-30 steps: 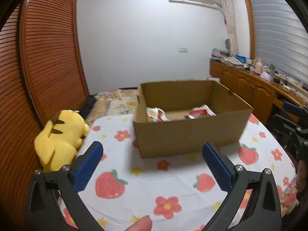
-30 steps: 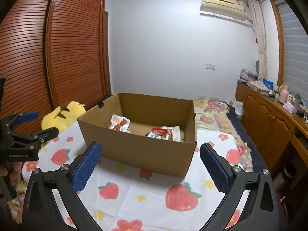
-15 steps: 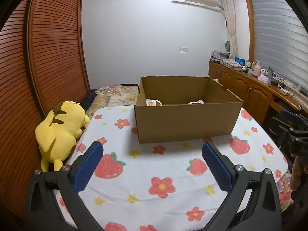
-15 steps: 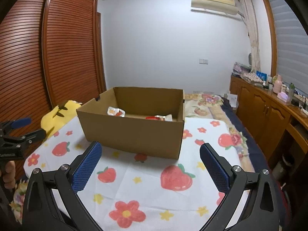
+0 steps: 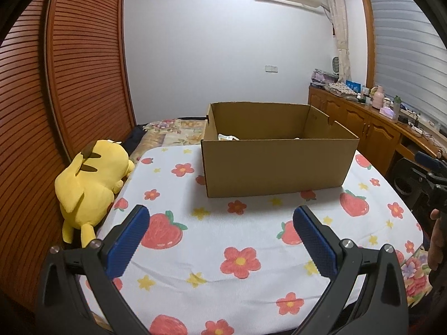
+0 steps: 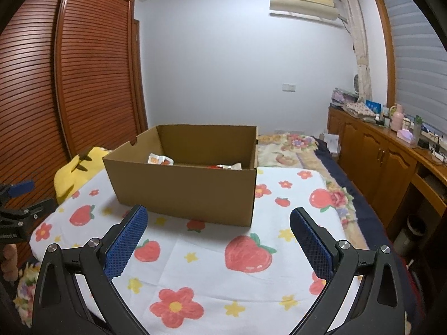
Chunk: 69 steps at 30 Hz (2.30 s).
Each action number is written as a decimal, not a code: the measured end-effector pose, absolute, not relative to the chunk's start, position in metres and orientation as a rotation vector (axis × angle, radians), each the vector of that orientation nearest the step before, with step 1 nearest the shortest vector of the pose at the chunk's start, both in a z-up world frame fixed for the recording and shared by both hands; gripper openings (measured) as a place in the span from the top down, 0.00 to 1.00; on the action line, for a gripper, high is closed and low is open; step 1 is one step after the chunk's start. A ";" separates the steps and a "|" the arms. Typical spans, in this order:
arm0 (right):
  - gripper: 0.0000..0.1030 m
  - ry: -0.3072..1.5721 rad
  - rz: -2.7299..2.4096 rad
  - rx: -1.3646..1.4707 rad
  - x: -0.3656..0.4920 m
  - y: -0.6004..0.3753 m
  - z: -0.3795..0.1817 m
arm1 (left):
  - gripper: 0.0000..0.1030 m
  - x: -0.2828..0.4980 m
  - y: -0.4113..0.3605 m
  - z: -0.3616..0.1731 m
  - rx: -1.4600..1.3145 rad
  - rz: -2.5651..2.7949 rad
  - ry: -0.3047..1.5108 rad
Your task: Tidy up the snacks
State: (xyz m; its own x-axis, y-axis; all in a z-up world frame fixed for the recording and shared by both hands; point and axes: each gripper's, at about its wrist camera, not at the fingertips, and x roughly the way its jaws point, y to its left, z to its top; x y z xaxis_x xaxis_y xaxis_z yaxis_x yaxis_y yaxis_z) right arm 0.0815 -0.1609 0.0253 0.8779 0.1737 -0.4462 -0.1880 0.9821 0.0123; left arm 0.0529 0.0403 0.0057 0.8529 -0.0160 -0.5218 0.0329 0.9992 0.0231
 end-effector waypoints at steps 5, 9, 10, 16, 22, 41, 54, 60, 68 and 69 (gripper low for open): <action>0.00 0.461 0.180 -0.038 0.081 -0.161 0.026 | 0.00 0.052 0.042 0.006 0.024 -0.026 0.546; 0.00 0.462 0.180 -0.040 0.081 -0.160 0.025 | 0.00 0.051 0.042 0.007 0.021 -0.026 0.543; 0.00 0.464 0.181 -0.039 0.081 -0.160 0.025 | 0.00 0.051 0.042 0.007 0.022 -0.026 0.542; 0.00 0.466 0.181 -0.038 0.081 -0.159 0.024 | 0.00 0.050 0.042 0.009 0.022 -0.025 0.535; 0.00 0.465 0.181 -0.038 0.081 -0.159 0.024 | 0.00 0.047 0.040 0.013 0.032 -0.022 0.521; 0.00 0.467 0.184 -0.035 0.080 -0.157 0.022 | 0.00 0.044 0.039 0.016 0.027 -0.027 0.511; 0.00 0.469 0.183 -0.031 0.080 -0.158 0.022 | 0.00 0.044 0.038 0.017 0.027 -0.027 0.510; 0.00 0.469 0.182 -0.030 0.080 -0.157 0.021 | 0.00 0.044 0.039 0.019 0.026 -0.028 0.507; 0.00 0.467 0.179 -0.027 0.080 -0.158 0.022 | 0.00 0.044 0.039 0.019 0.031 -0.028 0.509; 0.00 0.468 0.179 -0.027 0.080 -0.158 0.022 | 0.00 0.044 0.039 0.019 0.030 -0.028 0.509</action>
State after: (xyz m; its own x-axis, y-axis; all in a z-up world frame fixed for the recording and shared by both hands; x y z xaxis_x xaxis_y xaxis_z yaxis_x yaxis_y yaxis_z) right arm 0.0796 -0.1577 0.0218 0.8771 0.1655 -0.4508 -0.1780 0.9839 0.0149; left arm 0.0439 0.0388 0.0192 0.8728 -0.0188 -0.4878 0.0338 0.9992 0.0220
